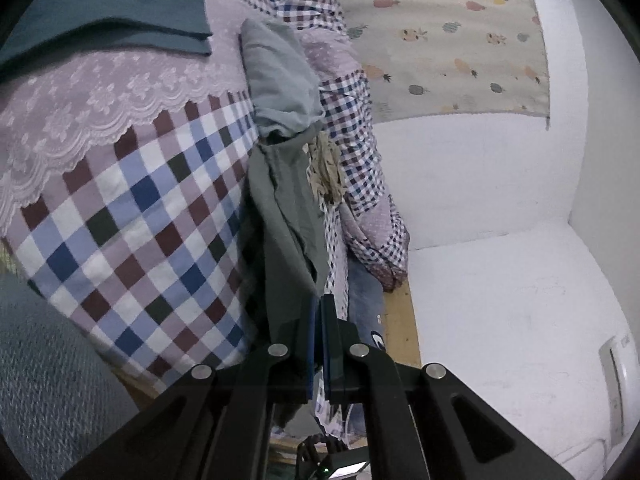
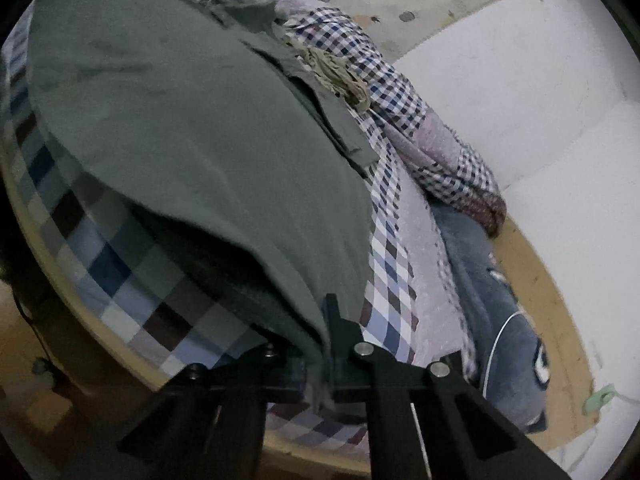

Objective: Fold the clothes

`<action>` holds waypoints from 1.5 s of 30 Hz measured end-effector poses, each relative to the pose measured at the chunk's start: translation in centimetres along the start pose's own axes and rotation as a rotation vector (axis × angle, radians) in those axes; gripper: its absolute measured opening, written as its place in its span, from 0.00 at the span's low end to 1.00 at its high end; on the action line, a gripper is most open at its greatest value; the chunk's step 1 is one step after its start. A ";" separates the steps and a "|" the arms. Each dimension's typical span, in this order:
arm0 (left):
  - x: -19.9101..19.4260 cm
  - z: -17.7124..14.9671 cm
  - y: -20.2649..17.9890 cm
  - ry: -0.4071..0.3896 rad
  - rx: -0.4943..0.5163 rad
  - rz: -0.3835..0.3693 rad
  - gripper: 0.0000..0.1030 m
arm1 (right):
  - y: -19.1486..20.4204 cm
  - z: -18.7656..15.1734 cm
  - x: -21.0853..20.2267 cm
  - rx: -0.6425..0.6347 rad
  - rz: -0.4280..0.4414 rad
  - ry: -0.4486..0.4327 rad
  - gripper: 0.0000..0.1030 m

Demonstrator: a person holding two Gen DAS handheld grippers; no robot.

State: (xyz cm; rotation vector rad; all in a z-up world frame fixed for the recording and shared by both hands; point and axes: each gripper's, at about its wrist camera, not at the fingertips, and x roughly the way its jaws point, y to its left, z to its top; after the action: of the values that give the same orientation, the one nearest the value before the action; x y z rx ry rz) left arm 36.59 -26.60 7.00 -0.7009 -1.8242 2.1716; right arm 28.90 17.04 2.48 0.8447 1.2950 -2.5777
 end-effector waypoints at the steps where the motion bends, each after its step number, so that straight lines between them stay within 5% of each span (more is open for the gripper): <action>1: -0.1 -0.1 -0.2 -0.001 0.006 0.002 0.01 | -0.8 0.2 -0.5 0.037 0.019 -0.001 0.01; 10: -0.1 -1.2 -2.5 -0.002 0.048 -0.001 0.01 | -8.7 2.3 -7.1 0.203 -0.001 -0.123 0.00; 19: -2.4 -2.6 -9.0 -0.010 0.184 -0.075 0.01 | -15.7 4.3 -13.1 0.290 -0.061 -0.248 0.00; 38: -12.9 -7.6 -18.6 -0.028 0.348 -0.276 0.01 | -21.5 1.2 -29.5 0.353 -0.220 -0.476 0.00; 45: -16.1 -9.9 -21.8 -0.044 0.406 -0.356 0.01 | -22.5 -0.2 -35.3 0.381 -0.209 -0.555 0.00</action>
State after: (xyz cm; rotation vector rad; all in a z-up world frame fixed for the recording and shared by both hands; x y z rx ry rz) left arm 52.38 -20.98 30.52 -0.2221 -1.3313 2.2156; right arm 50.34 26.78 37.08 -0.0027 0.7788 -2.9597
